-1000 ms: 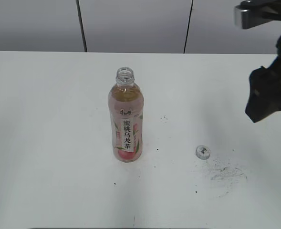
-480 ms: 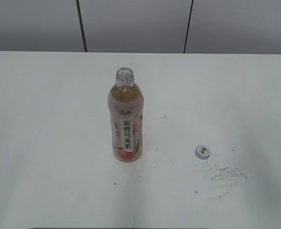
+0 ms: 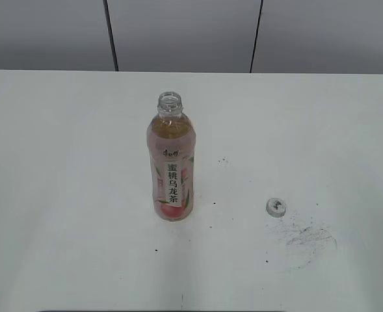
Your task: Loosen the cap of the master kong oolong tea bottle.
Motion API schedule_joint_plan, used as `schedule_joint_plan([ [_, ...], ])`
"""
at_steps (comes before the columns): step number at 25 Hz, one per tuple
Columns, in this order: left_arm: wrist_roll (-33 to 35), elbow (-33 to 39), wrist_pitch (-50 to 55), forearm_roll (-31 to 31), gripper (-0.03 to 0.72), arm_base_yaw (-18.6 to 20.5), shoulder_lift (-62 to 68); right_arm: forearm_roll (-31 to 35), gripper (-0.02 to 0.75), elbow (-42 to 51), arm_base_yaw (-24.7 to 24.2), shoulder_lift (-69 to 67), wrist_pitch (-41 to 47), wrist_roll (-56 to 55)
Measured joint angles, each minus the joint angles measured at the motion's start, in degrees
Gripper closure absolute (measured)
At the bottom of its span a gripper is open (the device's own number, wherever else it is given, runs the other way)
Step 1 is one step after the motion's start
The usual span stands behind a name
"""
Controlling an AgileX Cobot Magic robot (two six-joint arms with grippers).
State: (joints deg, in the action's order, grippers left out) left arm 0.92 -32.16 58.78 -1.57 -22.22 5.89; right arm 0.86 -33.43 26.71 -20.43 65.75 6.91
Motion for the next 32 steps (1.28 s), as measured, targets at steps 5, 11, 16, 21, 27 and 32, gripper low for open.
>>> schedule_joint_plan([
  [5, 0.05, 0.00, 0.00, 0.76, 0.146, 0.00, 0.00, -0.47, 0.164, 3.72, 0.00, 4.64, -2.18, 0.00],
  [11, 0.05, 0.00, 0.00, 0.94, 0.168, 0.00, 0.00, -0.86, 0.164, 3.77, 0.00, 4.70, -2.95, -0.15],
  [16, 0.05, 0.00, 0.00, 0.94, 0.178, 0.00, 0.00, -0.86, 0.164, 3.77, 0.00, 4.70, -2.95, -0.14],
  [21, 0.05, 0.00, 0.00, 0.94, 0.178, 0.00, 0.00, -0.86, 0.164, 3.77, 0.00, 4.70, -2.95, -0.18],
  [27, 0.11, 0.00, 0.00, 1.00, 0.178, 0.57, 0.00, -0.86, 0.164, 3.77, -1.18, 4.70, -2.95, -0.20],
  [32, 0.11, 0.00, 0.00, 1.00, 0.179, 10.62, -0.12, -0.86, 0.164, 3.77, -10.36, 6.07, -2.95, -0.20],
])
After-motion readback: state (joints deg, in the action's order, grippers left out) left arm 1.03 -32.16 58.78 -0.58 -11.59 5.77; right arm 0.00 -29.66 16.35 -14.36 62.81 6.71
